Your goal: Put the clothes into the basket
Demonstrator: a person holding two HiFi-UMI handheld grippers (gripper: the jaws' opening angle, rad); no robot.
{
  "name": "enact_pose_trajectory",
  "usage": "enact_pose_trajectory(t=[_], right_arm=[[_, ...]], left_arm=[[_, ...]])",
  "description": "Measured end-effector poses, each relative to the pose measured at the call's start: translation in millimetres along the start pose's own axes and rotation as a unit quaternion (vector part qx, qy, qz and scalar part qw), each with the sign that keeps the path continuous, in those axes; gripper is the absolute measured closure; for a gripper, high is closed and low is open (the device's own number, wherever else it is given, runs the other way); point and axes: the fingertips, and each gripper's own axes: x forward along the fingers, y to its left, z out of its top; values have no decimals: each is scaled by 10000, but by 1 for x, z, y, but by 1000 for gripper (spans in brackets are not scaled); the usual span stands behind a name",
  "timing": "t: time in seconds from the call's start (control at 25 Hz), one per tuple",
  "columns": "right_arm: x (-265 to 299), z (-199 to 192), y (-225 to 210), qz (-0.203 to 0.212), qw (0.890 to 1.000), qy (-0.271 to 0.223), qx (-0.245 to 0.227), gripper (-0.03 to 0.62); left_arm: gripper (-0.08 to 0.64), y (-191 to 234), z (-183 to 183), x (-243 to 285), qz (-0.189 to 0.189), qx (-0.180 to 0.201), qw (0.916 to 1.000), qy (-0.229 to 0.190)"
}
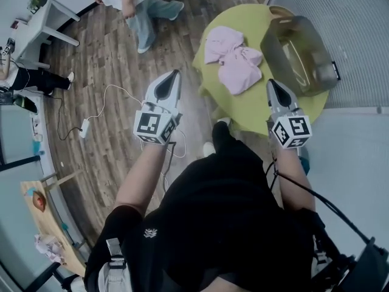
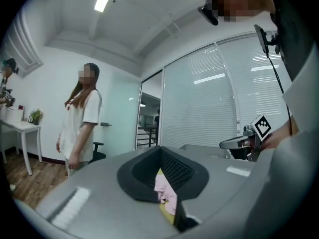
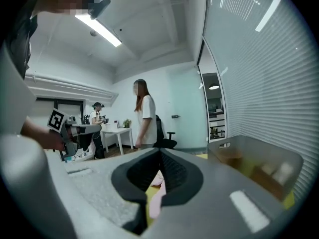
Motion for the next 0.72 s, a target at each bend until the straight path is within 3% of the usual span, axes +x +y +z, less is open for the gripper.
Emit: enact_pose_trajectory(t=[0.32, 0.72], right_arm=[[66, 22, -48, 102, 9999, -99, 63, 591], [106, 26, -100, 143, 9998, -164, -53, 591]], left_arm=[[554, 27, 18, 88, 24, 152, 9999, 14], [554, 20, 22, 187, -250, 255, 9990, 276]])
